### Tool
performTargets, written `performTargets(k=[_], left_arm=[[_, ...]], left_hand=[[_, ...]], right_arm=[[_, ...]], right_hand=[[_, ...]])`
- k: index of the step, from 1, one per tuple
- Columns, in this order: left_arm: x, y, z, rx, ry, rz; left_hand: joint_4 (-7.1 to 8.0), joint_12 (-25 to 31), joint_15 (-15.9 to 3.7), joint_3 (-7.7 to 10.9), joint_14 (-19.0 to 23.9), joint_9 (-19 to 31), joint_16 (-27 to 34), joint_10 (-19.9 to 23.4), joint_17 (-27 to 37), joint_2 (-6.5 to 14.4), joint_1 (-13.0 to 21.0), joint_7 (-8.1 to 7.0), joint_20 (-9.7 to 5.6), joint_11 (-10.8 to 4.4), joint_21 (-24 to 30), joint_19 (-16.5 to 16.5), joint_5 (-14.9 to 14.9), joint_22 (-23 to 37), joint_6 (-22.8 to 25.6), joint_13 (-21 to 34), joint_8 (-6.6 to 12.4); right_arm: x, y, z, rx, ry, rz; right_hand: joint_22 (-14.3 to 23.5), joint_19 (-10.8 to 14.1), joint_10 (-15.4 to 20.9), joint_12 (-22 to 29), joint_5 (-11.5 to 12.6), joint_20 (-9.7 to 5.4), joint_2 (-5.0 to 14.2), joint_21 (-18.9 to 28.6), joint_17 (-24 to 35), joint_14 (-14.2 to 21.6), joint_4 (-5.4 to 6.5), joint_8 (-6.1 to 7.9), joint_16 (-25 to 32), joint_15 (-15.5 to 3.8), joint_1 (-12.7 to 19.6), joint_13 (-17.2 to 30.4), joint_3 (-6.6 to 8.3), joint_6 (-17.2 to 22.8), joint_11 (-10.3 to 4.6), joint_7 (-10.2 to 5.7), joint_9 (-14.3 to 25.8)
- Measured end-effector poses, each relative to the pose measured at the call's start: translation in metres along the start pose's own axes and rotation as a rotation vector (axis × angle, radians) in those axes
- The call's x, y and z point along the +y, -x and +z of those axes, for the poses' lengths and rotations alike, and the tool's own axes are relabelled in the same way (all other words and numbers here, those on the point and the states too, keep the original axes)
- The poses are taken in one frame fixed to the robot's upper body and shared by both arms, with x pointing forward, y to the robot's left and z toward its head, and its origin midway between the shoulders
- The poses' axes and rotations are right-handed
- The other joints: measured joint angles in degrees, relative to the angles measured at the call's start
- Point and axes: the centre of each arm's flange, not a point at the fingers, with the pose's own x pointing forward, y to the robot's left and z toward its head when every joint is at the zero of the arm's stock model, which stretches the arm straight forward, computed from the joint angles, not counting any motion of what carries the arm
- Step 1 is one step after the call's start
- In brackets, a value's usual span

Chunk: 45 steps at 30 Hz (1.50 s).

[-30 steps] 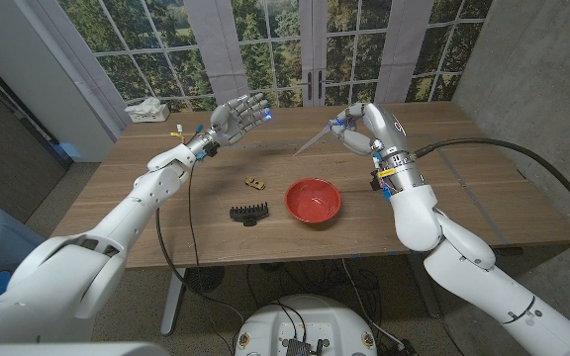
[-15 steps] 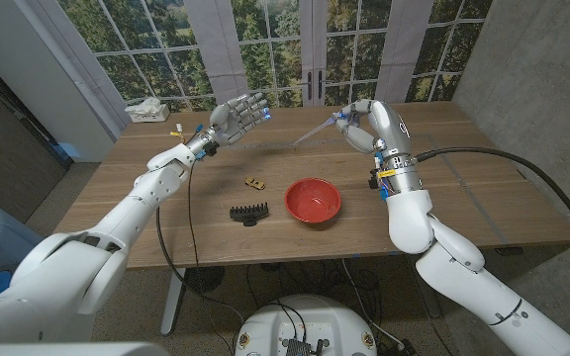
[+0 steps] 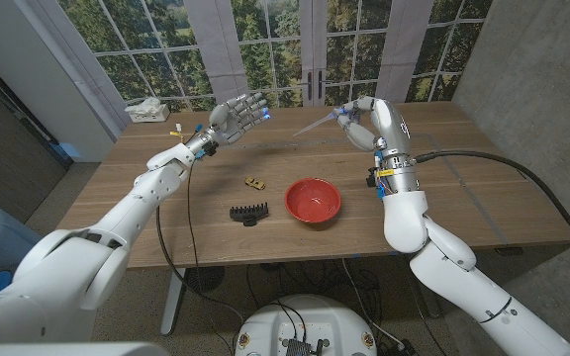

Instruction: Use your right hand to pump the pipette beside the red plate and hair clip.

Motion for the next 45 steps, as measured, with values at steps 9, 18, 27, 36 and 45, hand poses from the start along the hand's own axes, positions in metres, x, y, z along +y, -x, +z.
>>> performTargets(k=[9, 18, 27, 36, 45], left_arm=[[0.001, 0.000, 0.001, -0.002, 0.000, 0.001], [-0.001, 0.002, 0.002, -0.006, -0.004, 0.000], [-0.004, 0.003, 0.003, -0.008, -0.005, 0.000], [-0.007, 0.005, 0.004, -0.014, -0.006, 0.000], [-0.009, 0.010, 0.003, -0.019, -0.005, 0.004]], left_hand=[[0.00, 0.0, 0.00, 0.00, 0.0, 0.0, 0.0, 0.0, 0.0, 0.0, 0.0, 0.00, 0.01, 0.00, 0.0, 0.0, 0.0, 0.0, 0.0, 0.0, 0.00], [0.00, 0.2, 0.00, 0.00, 0.0, 0.0, 0.0, 0.0, 0.0, 0.0, 0.0, 0.00, 0.31, 0.00, 0.0, 0.3, 0.0, 0.0, 0.0, -0.3, 0.00], [-0.17, 0.2, 0.00, 0.17, 0.0, 0.0, 0.0, 0.2, 0.0, 0.0, 0.0, 0.01, 0.30, -0.23, 0.0, 0.3, 0.0, 0.0, 0.0, -0.3, 0.00], [-0.17, 0.2, 0.00, 0.17, 0.0, 0.0, 0.0, 0.3, 0.0, 0.0, 0.0, 0.01, 0.30, -0.32, 0.0, 0.3, 0.0, 0.0, 0.0, -0.3, 0.00], [-0.25, 0.2, 0.00, 0.25, 0.0, 0.0, 0.0, 0.5, 0.0, 0.0, -0.6, 0.23, 0.30, -0.11, 0.0, 0.3, 0.0, 0.0, 0.2, -0.3, 0.00]], right_arm=[[0.001, -0.002, -0.003, 0.006, -0.018, -0.015], [0.001, -0.004, -0.008, 0.016, -0.062, -0.056], [0.001, -0.005, -0.016, 0.047, -0.114, -0.097], [0.000, -0.005, -0.023, 0.090, -0.161, -0.134], [0.002, -0.007, -0.033, 0.187, -0.224, -0.169]], right_hand=[[0.0, 0.0, -0.2, 0.0, -0.9, 0.01, -0.01, 0.4, -0.1, 0.2, 0.00, -0.55, -1.1, 0.21, 0.0, -0.5, 0.00, -0.2, -0.21, -0.40, -0.8], [0.0, -0.2, 0.0, -0.3, -1.9, -0.20, 0.01, 0.6, -0.3, 0.6, 0.00, -1.06, -1.9, 0.20, 0.0, -1.8, 0.00, 0.2, 0.02, -0.81, -1.8], [0.0, -0.2, 0.1, -0.3, -2.4, -0.20, 0.38, 1.0, -0.3, 0.6, 0.00, -1.55, -2.3, 0.21, -0.4, -1.7, 0.00, 0.2, 0.11, -0.81, -2.4], [0.0, -0.2, -0.8, -0.5, -2.9, -0.19, 0.75, 1.3, -1.1, 0.6, 0.00, -2.57, -4.0, 0.21, -0.8, -1.7, 0.00, -0.5, -0.82, -1.52, -3.2], [0.0, -0.4, -1.5, -0.7, -2.9, 0.03, 1.13, 1.5, -1.3, 0.6, 0.00, -2.85, -4.5, 0.21, -1.2, -1.8, 0.00, -0.8, -0.82, -1.82, -3.7]])
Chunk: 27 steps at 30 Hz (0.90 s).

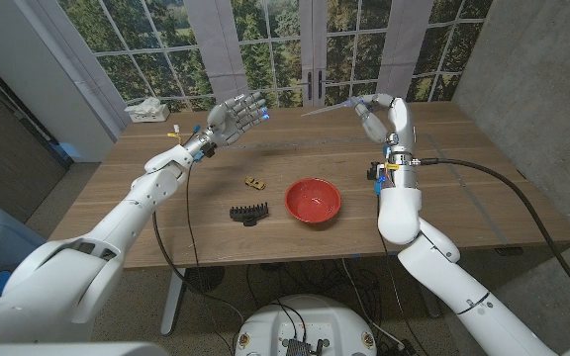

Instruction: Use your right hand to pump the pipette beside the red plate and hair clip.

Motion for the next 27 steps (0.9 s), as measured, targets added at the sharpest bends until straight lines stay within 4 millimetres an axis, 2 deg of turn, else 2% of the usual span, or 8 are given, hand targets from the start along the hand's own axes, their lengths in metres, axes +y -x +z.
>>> performTargets(k=[2, 5, 12, 14, 27], left_arm=[[0.000, 0.000, 0.000, -0.001, 0.001, 0.002], [-0.001, 0.002, 0.000, -0.002, 0.002, 0.001], [-0.001, 0.006, 0.000, -0.007, 0.002, 0.001], [-0.001, 0.006, 0.000, -0.007, 0.002, 0.001], [-0.001, 0.012, 0.001, -0.015, 0.001, 0.002]], left_hand=[[0.00, 0.0, 0.00, 0.00, 0.0, 0.0, 0.0, 0.0, 0.0, 0.0, 0.0, 0.08, 0.00, 0.00, 0.0, 0.0, 0.0, 0.0, 0.1, 0.0, 0.00], [0.00, 0.0, 0.00, 0.00, 0.0, 0.0, 0.0, 0.0, 0.0, 0.0, 0.0, -0.25, 0.00, 0.00, 0.0, 0.0, 0.0, 0.0, 0.4, 0.0, 0.00], [0.00, 0.2, 0.00, 0.00, 0.0, 0.0, 0.0, 0.2, 0.0, 0.0, 0.0, -0.21, 0.00, -0.20, 0.0, 0.0, 0.0, 0.0, 0.4, 0.0, 0.00], [0.00, 0.2, 0.00, 0.00, 0.0, 0.0, 0.0, 0.3, 0.0, 0.0, 0.0, -0.04, 0.00, -0.31, 0.0, 0.0, 0.0, 0.0, 0.6, 0.0, 0.00], [0.00, 0.2, 0.00, 0.00, 0.0, 0.0, 0.3, 0.5, 0.0, 0.0, 0.0, -0.14, 0.00, -0.10, 0.0, 0.0, 0.0, 0.0, 1.1, 0.0, 0.22]], right_arm=[[0.000, -0.001, 0.002, 0.001, -0.009, -0.008], [0.001, -0.002, -0.004, 0.057, -0.016, -0.012], [0.002, -0.005, -0.012, 0.147, -0.032, -0.027], [0.002, -0.005, -0.014, 0.162, -0.033, -0.028], [0.003, -0.010, -0.031, 0.288, -0.020, -0.036]], right_hand=[[0.0, 0.0, 0.0, 0.0, 0.0, 0.00, 0.00, 0.0, -0.2, 0.0, 0.00, -0.44, 0.0, 0.00, 0.0, 0.0, 0.00, 0.0, 0.00, 0.00, -0.1], [0.0, 0.0, 0.0, 0.0, 0.0, 0.00, 0.00, 0.0, -0.3, 0.0, 0.16, -0.44, 0.0, 0.00, 0.0, 0.0, -0.16, 0.0, 0.00, 0.00, -0.3], [0.0, -0.4, 0.0, 0.0, 0.0, 0.40, 0.56, 0.2, -0.3, 0.0, 0.16, -0.44, 0.0, 0.00, 0.0, 0.0, -0.16, -0.3, 0.01, 0.33, -0.5], [0.0, -0.4, -0.3, 0.0, 0.0, 0.41, 0.85, 0.2, -0.3, 0.0, 0.00, -0.83, 0.0, 0.00, 0.3, 0.1, -0.32, -0.3, 0.12, 0.33, -0.5], [0.0, -0.6, -0.8, 0.0, 0.0, 0.61, 0.99, 0.4, -0.5, 0.0, -0.08, -1.06, 0.0, 0.00, 0.4, 0.0, -0.88, -0.5, 0.42, 0.54, -1.1]])
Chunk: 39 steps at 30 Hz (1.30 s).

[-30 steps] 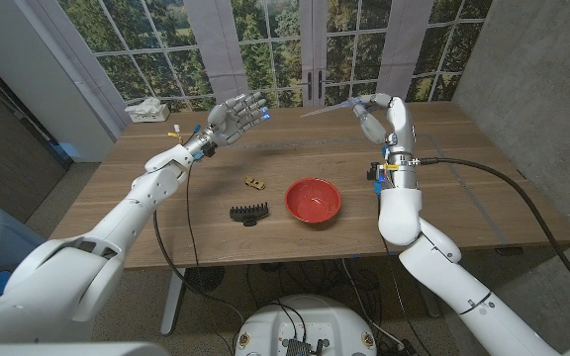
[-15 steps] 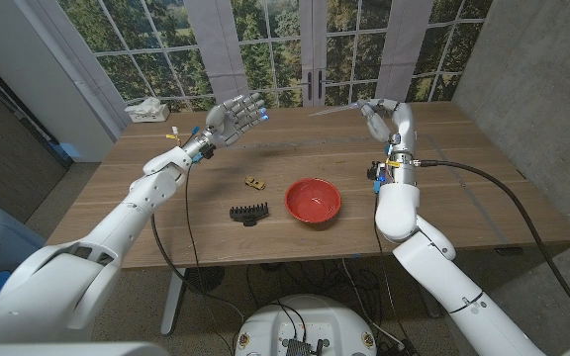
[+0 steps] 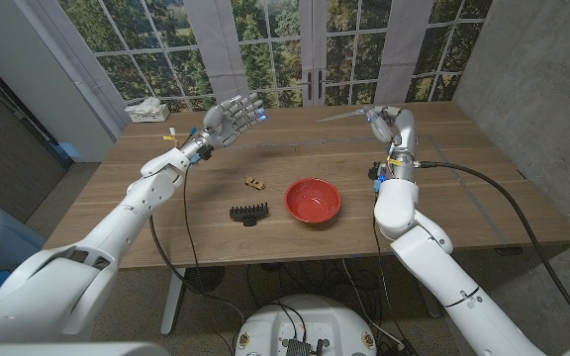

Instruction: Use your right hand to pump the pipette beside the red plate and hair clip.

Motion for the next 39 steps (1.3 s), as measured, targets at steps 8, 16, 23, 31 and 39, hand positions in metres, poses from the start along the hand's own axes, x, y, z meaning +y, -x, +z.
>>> performTargets(k=[8, 16, 23, 31, 39], left_arm=[[0.000, 0.002, 0.001, -0.002, -0.001, 0.001], [-0.001, 0.004, 0.001, -0.003, -0.002, 0.003], [0.000, 0.004, 0.001, -0.006, -0.004, 0.016], [-0.001, 0.008, 0.003, -0.031, -0.024, 0.063], [0.003, 0.011, 0.006, -0.048, -0.071, 0.150]], left_hand=[[-0.22, 0.0, 0.00, 0.23, 0.0, 0.0, 0.0, 0.0, 0.0, 0.0, 0.0, 0.00, 0.00, 0.00, 0.0, 0.0, 0.0, 0.0, 0.0, 0.0, 0.00], [-0.22, 0.0, 0.00, 0.22, 0.0, 0.0, 0.0, 0.0, 0.0, 0.0, 0.0, 0.00, 0.00, 0.00, 0.0, 0.0, 0.0, 0.0, 0.0, 0.0, 0.00], [-0.22, 0.0, -0.10, 0.22, 0.3, 0.0, 0.0, 0.0, 0.0, 0.0, 0.0, -0.17, 0.19, 0.00, 0.0, 0.2, 0.0, 0.0, 1.0, 0.0, 0.22], [-0.61, -0.9, 0.10, 0.96, -4.1, 0.0, -2.3, -1.2, -1.8, -0.3, 0.0, -0.43, 1.01, -0.14, -0.8, -0.3, 0.0, -0.1, 2.5, -0.8, 0.23], [-0.84, -2.6, 0.41, 1.18, -15.0, 0.0, -5.2, -5.4, -6.5, -1.7, 1.2, -1.57, 2.43, 0.17, -3.8, -5.8, 0.0, -0.6, 1.9, -2.5, -0.46]], right_arm=[[0.002, -0.005, -0.014, 0.071, 0.017, 0.001], [0.004, -0.010, -0.030, 0.141, 0.033, 0.006], [0.003, -0.014, -0.037, 0.154, 0.052, 0.006], [0.004, -0.016, -0.051, 0.215, 0.058, 0.014], [0.003, -0.017, -0.067, 0.279, 0.067, 0.024]], right_hand=[[-0.3, 0.0, -0.2, -0.2, 0.0, 0.00, 0.16, 0.2, -0.3, 0.0, 0.01, -0.26, -0.3, 0.00, 0.2, 0.1, -0.34, -0.1, 0.20, 0.09, -0.3], [-0.3, 0.0, -0.7, -0.2, 0.5, 0.00, 0.31, 0.2, -0.5, 0.0, 0.00, -0.63, -0.5, 0.00, 0.3, -0.1, -0.47, -0.4, 0.30, 0.40, -0.5], [-0.3, -0.2, -0.9, -0.2, 0.6, 0.22, 0.61, 0.2, -0.5, 0.0, 0.00, -0.64, -0.9, 0.00, 0.0, -0.2, -0.47, -0.4, 0.51, 0.40, -0.5], [-0.3, -0.3, -1.2, -0.5, 0.8, 0.32, 0.61, 0.7, -1.1, -0.5, 0.00, -1.08, -1.9, -0.11, 0.0, -0.5, -0.47, -1.2, 0.82, 0.40, -0.8], [-0.3, -0.5, -1.5, -1.2, 1.5, 0.51, 0.91, 0.7, -1.6, -0.5, 0.00, -1.09, -2.8, -0.10, -0.3, -1.1, -0.11, -1.8, 1.13, 0.40, -0.6]])
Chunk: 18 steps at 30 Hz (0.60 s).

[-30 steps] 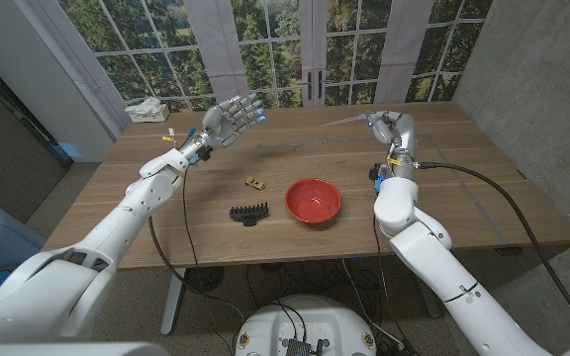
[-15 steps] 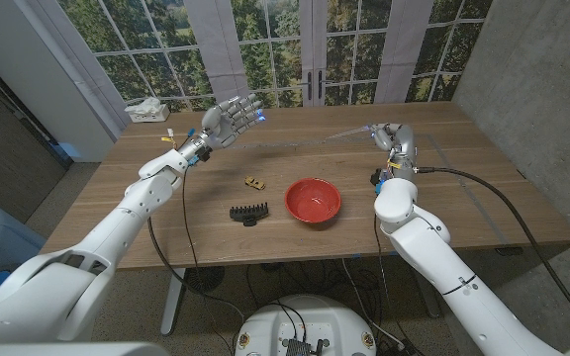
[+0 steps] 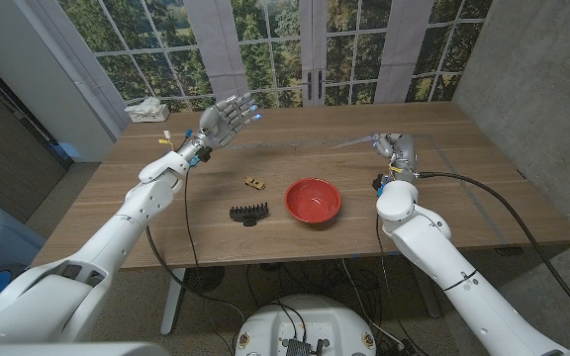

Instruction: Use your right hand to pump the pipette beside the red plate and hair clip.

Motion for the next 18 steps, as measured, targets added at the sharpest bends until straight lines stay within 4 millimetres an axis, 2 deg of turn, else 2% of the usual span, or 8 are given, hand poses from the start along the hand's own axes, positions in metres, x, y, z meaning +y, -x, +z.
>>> performTargets(k=[2, 5, 11, 18], left_arm=[[-0.006, 0.005, 0.001, -0.003, -0.020, 0.005], [-0.003, 0.005, 0.002, -0.007, -0.043, 0.032], [-0.004, 0.014, 0.006, -0.010, -0.113, 0.097], [-0.001, 0.020, 0.010, -0.001, -0.183, 0.153]], left_hand=[[0.00, -0.2, 0.01, 0.00, -1.7, 0.0, 0.0, -1.2, -0.9, 0.2, 0.2, -0.51, -0.03, -0.04, -0.6, -0.9, 0.0, 0.0, -0.5, -0.3, -0.21], [0.00, -0.4, 0.08, 0.00, -3.3, 0.0, 0.0, -2.6, -1.9, 0.3, 0.7, -0.79, -0.17, -0.09, -1.2, -1.6, 0.0, -0.3, -1.4, -0.7, -0.43], [0.00, -0.4, 0.14, 0.00, -4.3, 0.0, 0.0, -3.6, -3.0, 0.3, 0.8, -1.06, 0.03, 0.13, -1.9, -2.4, 0.0, -0.3, -2.4, -0.9, -0.65], [0.23, -0.4, 0.09, 0.24, -5.2, -0.3, 0.0, -4.6, -3.6, 0.6, 1.1, -1.19, 0.24, 0.32, -2.1, -2.6, 0.0, -0.3, -2.9, -0.9, -0.65]], right_arm=[[0.001, -0.001, -0.006, 0.031, -0.002, 0.008], [0.001, -0.002, -0.010, 0.048, 0.003, 0.010], [0.002, -0.005, -0.015, 0.069, 0.018, 0.016], [0.004, -0.007, -0.021, 0.091, 0.042, 0.020]], right_hand=[[0.0, 0.0, 0.0, -0.2, 0.0, 0.00, 0.00, 0.0, 0.0, 0.0, 0.07, 0.00, -0.3, 0.00, 0.0, -0.2, 0.07, 0.0, 0.00, 0.00, 0.0], [0.0, 0.0, 0.0, -0.2, 0.3, 0.00, 0.00, 0.0, -0.1, 0.0, 0.21, -0.41, -0.6, 0.00, 0.0, -0.3, 0.26, -0.2, 0.00, -0.22, 0.0], [0.0, 0.0, -0.6, -0.6, 0.6, 0.00, -0.01, 0.0, -0.7, 0.0, -0.13, -0.45, -1.5, 0.00, 0.0, -0.6, 0.79, -0.8, -0.20, -0.22, 0.0], [0.0, 0.0, -0.8, -1.0, 1.0, 0.00, 0.39, 0.4, -1.1, 0.0, 0.00, -0.85, -2.2, 0.00, -0.4, -1.2, 0.94, -1.6, -0.07, -0.41, -0.2]])
